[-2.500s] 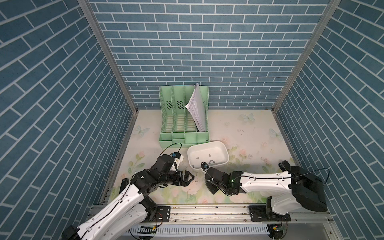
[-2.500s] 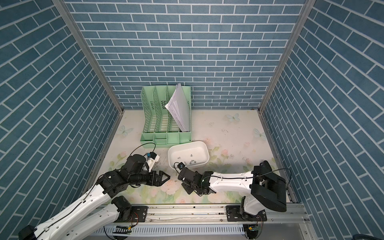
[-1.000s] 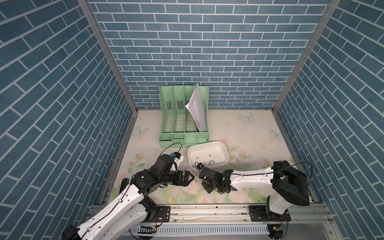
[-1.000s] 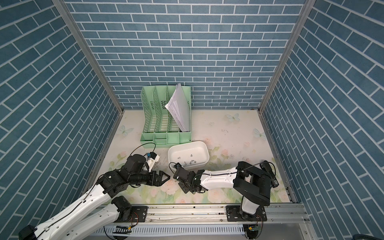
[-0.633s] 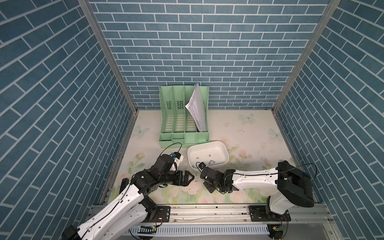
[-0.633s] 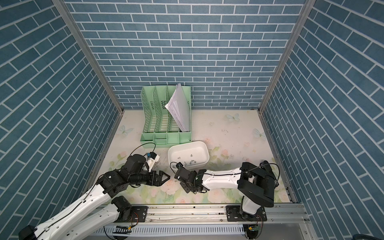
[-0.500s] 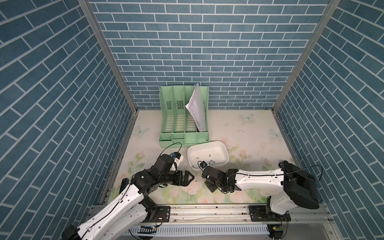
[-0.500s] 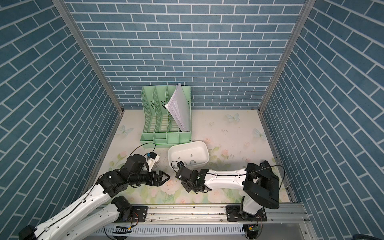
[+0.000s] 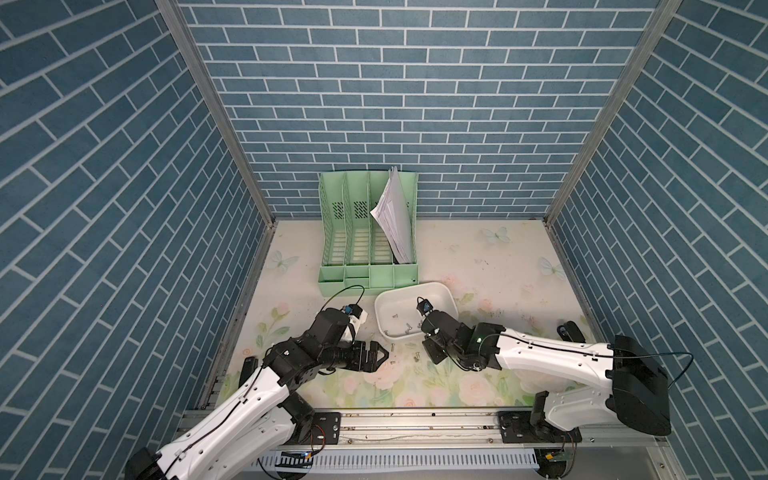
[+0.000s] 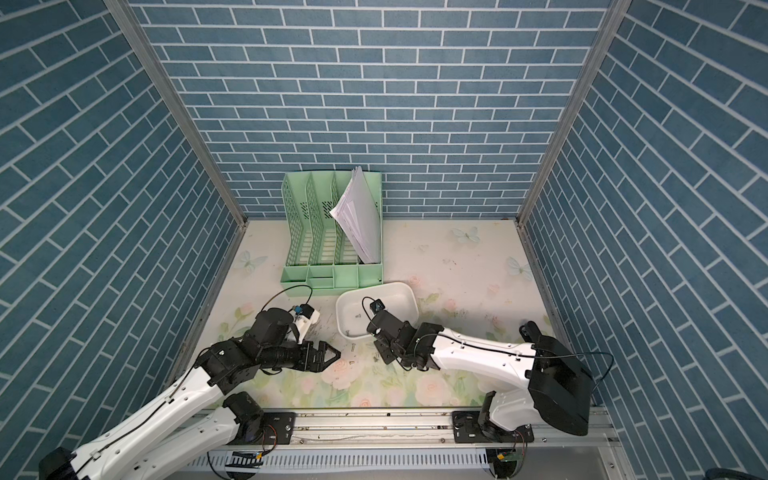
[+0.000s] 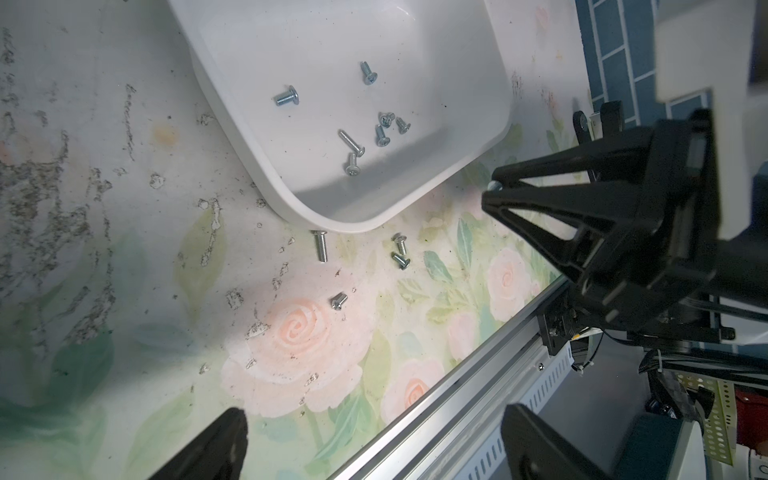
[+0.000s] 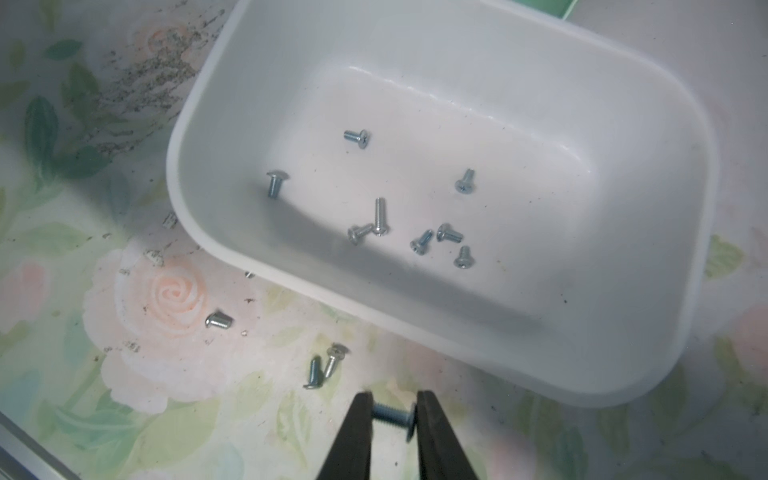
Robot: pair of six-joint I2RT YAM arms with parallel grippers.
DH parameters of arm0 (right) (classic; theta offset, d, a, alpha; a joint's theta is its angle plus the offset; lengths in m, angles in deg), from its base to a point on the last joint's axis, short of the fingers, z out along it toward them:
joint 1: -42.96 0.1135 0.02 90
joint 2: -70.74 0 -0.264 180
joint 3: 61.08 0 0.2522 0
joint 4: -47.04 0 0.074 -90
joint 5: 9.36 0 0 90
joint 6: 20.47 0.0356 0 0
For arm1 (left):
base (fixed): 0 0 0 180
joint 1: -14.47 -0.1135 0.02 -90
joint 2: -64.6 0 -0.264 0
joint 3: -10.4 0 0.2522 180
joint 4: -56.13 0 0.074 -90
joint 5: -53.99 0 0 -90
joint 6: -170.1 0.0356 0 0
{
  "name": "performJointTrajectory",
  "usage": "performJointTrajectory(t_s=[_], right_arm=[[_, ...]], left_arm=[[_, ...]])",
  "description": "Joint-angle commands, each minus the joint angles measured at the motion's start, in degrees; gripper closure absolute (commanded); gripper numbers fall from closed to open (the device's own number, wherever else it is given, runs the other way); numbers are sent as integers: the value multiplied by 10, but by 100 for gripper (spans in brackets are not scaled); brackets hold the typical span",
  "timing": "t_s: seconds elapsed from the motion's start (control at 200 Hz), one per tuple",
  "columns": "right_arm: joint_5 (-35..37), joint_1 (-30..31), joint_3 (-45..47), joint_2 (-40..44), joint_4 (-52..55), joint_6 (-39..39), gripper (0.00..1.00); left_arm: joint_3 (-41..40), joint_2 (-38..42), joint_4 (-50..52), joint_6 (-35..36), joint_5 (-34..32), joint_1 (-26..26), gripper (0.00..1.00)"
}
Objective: Put the screws on the desktop into the storage box
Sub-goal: Pick up the screw from the center of the board, then place the screw in the storage box.
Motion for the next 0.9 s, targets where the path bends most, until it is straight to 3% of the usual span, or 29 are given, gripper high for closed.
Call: performJointTrajectory(t_s=[0.0,0.285,0.44,0.895], right_arm=[[-1,-27,-31,-2,-3,-44,78],[-37,-79,-93,-69,-43,-96,78],[-56,-92,-111,-85,-52,-105,72],[-131,-105,-58,38,-7,-108,15]], left_arm=[[-6,0,-9,-5,-3,-5,0],[-4,6,1,-7,-13,-5,0],[-2,-2,1,-8,-14,-5,0],[25,-52,12,-4,-46,-4,0]])
